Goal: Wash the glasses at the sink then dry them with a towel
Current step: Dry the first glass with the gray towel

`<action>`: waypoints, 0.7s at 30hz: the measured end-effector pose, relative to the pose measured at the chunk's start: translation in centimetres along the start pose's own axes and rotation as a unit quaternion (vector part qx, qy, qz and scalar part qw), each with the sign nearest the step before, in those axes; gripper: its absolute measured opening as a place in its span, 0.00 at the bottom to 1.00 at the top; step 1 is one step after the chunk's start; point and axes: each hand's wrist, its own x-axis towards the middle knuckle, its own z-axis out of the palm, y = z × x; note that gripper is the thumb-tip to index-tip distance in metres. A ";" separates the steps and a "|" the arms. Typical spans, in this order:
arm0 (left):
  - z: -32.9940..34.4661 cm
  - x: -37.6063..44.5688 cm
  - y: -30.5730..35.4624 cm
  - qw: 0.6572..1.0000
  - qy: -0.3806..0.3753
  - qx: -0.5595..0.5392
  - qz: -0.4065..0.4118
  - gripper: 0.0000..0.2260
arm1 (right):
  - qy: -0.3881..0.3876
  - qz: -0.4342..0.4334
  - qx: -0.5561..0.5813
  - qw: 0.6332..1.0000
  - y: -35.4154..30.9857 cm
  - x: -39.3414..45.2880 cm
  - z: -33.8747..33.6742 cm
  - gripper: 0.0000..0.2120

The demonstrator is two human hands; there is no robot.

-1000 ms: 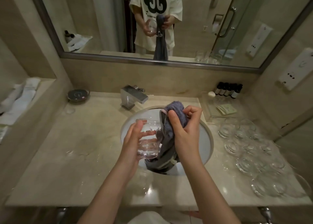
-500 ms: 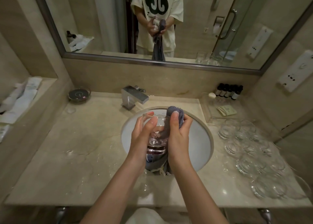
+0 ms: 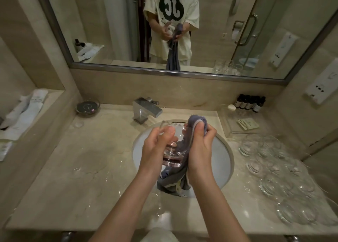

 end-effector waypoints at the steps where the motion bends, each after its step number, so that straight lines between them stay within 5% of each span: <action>1: 0.1 0.0 0.2 1.000 -0.007 0.015 0.000 0.27 | -0.004 0.016 0.015 1.000 0.1 0.2 -0.1 0.09; 8: 0.5 -0.2 1.3 0.991 0.078 0.108 0.023 0.23 | 0.014 -0.023 -0.040 0.999 -0.3 0.6 -0.5 0.08; 12: 1.1 0.0 1.0 0.989 0.044 0.132 0.045 0.32 | 0.022 -0.069 -0.063 0.995 -1.2 0.7 -0.4 0.07; 21: 1.5 1.2 1.3 0.996 -0.053 0.062 0.025 0.28 | 0.041 0.023 0.047 0.998 -1.0 2.2 -0.6 0.09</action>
